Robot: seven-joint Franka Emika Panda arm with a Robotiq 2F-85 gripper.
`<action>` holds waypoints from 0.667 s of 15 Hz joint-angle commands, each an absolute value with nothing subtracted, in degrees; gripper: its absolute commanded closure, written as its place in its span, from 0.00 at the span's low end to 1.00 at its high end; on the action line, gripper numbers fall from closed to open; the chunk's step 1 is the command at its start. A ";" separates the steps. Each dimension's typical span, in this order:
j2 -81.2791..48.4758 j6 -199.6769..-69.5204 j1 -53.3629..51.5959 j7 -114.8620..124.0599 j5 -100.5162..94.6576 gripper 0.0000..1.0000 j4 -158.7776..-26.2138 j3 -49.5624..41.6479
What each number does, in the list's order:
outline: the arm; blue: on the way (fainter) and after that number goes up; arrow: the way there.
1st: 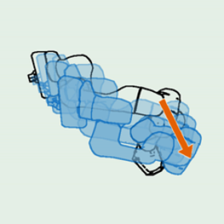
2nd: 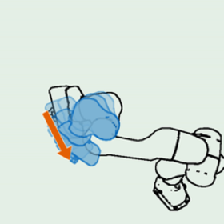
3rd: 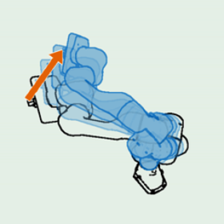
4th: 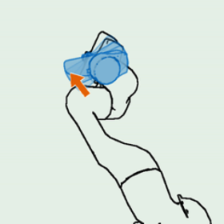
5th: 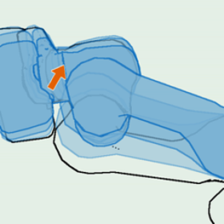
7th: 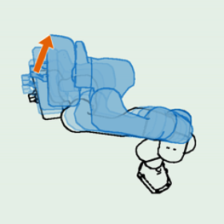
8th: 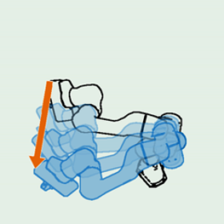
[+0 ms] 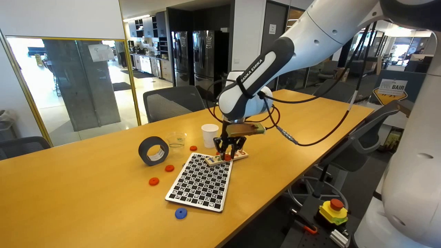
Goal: Pick up the tokens from the table and put them in the plastic cup.
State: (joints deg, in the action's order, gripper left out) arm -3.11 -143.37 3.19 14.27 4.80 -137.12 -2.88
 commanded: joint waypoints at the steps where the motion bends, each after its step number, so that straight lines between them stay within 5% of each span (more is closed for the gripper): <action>1: -4.76 -141.12 1.75 16.73 4.41 0.78 -128.83 -2.01; 10: -19.80 -133.56 0.20 15.23 4.58 0.78 -103.55 -1.29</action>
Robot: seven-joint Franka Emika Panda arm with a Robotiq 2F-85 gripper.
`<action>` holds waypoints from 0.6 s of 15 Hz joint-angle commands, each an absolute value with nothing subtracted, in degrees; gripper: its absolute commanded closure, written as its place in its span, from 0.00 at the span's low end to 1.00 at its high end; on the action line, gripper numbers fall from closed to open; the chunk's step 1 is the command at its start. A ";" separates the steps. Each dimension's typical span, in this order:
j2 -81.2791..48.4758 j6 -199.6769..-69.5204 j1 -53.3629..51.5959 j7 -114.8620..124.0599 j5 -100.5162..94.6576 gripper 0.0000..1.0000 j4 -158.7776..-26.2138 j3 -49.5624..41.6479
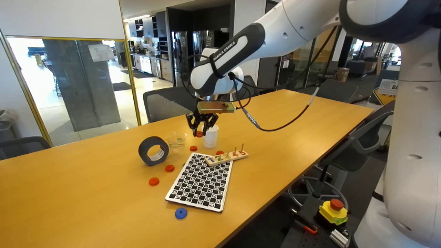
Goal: Pick up the tokens from the table and put them in the plastic cup.
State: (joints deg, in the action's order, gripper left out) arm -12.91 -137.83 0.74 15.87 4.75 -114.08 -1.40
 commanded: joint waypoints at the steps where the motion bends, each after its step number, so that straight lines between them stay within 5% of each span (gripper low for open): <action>1: -21.53 -132.40 0.04 15.16 4.51 0.78 -100.97 -1.28; 9: -32.26 -123.17 0.23 12.37 5.11 0.78 -83.90 -0.99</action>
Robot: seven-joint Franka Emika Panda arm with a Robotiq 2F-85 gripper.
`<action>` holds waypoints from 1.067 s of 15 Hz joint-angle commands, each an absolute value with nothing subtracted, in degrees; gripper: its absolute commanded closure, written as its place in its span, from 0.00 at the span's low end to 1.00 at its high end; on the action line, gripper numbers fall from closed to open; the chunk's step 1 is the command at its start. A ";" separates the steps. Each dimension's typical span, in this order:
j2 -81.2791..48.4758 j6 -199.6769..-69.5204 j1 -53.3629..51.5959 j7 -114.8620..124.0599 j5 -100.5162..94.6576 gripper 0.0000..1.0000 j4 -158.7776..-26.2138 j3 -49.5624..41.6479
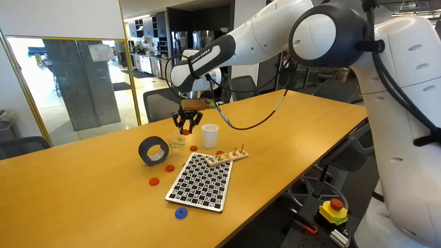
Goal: Pick up the tokens from the table and put them in the plastic cup.
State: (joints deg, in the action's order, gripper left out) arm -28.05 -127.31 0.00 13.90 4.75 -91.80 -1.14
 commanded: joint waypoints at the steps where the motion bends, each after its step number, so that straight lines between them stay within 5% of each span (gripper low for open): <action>1: -33.26 -122.40 0.33 11.90 5.29 0.78 -82.34 -0.84; 9: -38.88 -116.48 0.74 8.65 6.01 0.78 -73.11 0.11; 10: -39.38 -115.74 0.81 8.50 6.18 0.33 -72.33 0.21; 11: -39.67 -115.15 0.86 8.40 6.28 0.33 -71.75 0.29; 16: -38.36 -114.07 0.31 8.81 5.05 0.00 -72.54 -0.40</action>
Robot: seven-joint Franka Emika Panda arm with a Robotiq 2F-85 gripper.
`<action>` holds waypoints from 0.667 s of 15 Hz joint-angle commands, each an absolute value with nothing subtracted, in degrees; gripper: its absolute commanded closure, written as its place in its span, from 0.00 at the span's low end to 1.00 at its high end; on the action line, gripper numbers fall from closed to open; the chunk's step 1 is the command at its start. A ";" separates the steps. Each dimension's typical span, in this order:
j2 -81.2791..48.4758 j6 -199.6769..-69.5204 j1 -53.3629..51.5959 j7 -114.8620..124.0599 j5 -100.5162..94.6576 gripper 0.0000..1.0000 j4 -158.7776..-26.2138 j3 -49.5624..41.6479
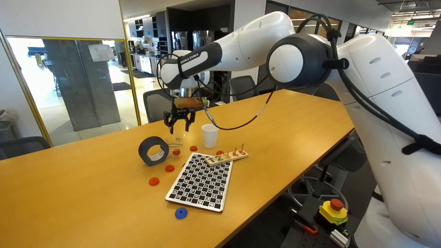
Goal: Pick up the tokens from the table and put them in the plastic cup.
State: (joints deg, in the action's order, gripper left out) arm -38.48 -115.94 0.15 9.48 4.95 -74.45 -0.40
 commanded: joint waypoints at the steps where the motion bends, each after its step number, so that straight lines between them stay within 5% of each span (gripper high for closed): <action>1: -37.46 -114.73 0.32 9.34 4.99 0.00 -73.61 -0.67; 10: -35.27 -111.96 2.09 26.27 12.54 0.00 -73.43 -2.20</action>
State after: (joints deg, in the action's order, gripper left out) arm -36.50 -115.23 1.60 20.49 8.98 -74.32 -1.90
